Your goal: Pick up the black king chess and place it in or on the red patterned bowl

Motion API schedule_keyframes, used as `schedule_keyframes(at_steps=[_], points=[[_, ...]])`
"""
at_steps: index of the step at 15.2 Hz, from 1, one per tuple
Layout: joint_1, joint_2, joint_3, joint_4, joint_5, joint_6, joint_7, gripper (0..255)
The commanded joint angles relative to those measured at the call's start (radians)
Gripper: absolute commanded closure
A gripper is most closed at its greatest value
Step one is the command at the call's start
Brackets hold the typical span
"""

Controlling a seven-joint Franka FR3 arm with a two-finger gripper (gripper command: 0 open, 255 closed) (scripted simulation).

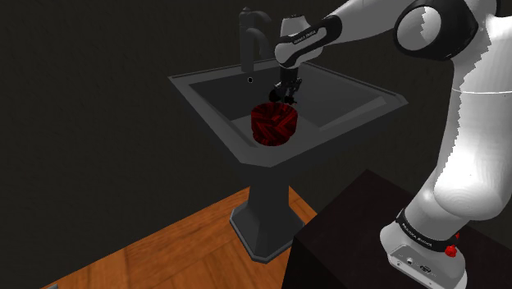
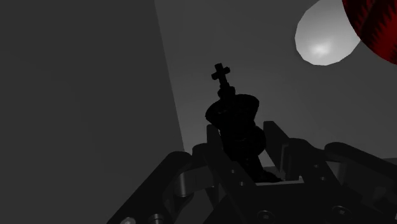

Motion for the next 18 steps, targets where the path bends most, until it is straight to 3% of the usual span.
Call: schedule_keyframes(at_steps=[1, 18], points=[[0.000, -0.007, -0.001, 0.015, -0.001, -0.022, -0.001, 255], [0.002, -0.056, -0.004, 0.178, -0.006, -0.232, -0.014, 255]])
